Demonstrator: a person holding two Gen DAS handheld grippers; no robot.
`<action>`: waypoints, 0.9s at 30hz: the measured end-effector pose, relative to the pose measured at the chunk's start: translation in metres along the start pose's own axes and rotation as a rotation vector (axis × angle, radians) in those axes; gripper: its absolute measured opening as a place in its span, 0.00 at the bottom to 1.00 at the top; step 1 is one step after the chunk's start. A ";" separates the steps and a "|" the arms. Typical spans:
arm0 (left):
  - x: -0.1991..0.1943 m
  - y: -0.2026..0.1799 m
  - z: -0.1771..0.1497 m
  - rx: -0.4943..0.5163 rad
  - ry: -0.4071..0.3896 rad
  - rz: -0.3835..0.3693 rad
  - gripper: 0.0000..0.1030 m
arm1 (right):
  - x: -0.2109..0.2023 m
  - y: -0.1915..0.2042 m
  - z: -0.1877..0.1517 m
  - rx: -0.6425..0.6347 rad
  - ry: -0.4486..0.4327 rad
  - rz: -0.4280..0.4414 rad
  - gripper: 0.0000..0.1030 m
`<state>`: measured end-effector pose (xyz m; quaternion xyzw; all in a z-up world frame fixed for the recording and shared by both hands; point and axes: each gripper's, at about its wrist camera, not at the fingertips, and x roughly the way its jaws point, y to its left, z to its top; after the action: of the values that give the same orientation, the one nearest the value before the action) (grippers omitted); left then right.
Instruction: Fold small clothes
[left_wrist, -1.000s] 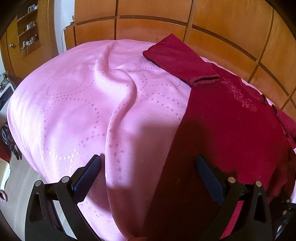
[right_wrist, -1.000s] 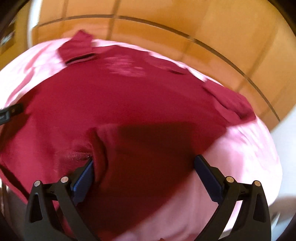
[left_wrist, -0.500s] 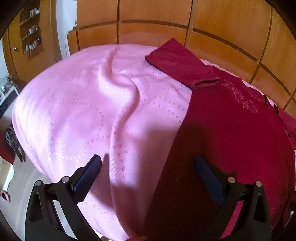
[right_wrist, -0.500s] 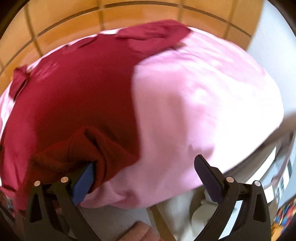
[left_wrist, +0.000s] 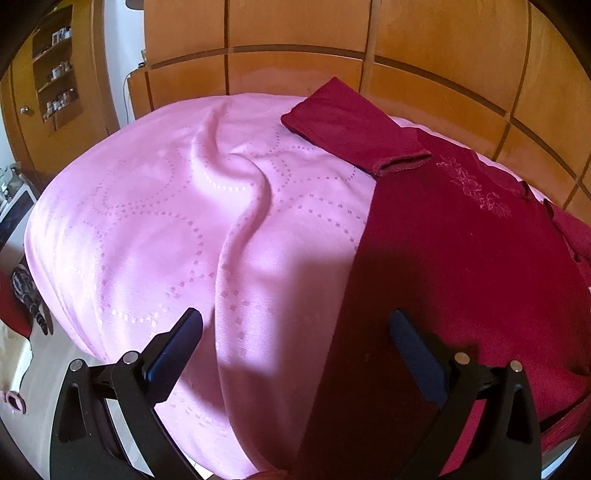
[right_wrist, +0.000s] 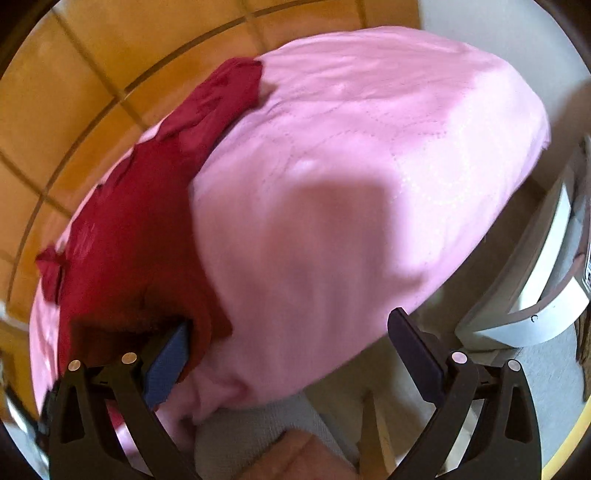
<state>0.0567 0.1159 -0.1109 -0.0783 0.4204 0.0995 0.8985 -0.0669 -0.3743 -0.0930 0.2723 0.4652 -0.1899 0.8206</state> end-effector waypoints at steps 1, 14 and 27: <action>0.000 0.000 0.000 -0.001 0.000 -0.003 0.98 | 0.002 0.003 -0.001 -0.037 0.031 -0.003 0.97; 0.006 0.002 -0.004 -0.026 0.037 -0.056 0.98 | 0.009 -0.059 -0.027 0.152 0.246 0.112 0.97; 0.011 0.001 -0.003 -0.017 0.049 -0.054 0.98 | -0.060 -0.084 0.006 0.135 -0.111 -0.228 0.97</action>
<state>0.0606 0.1174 -0.1213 -0.0999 0.4389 0.0767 0.8897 -0.1403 -0.4402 -0.0614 0.2614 0.4334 -0.3277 0.7978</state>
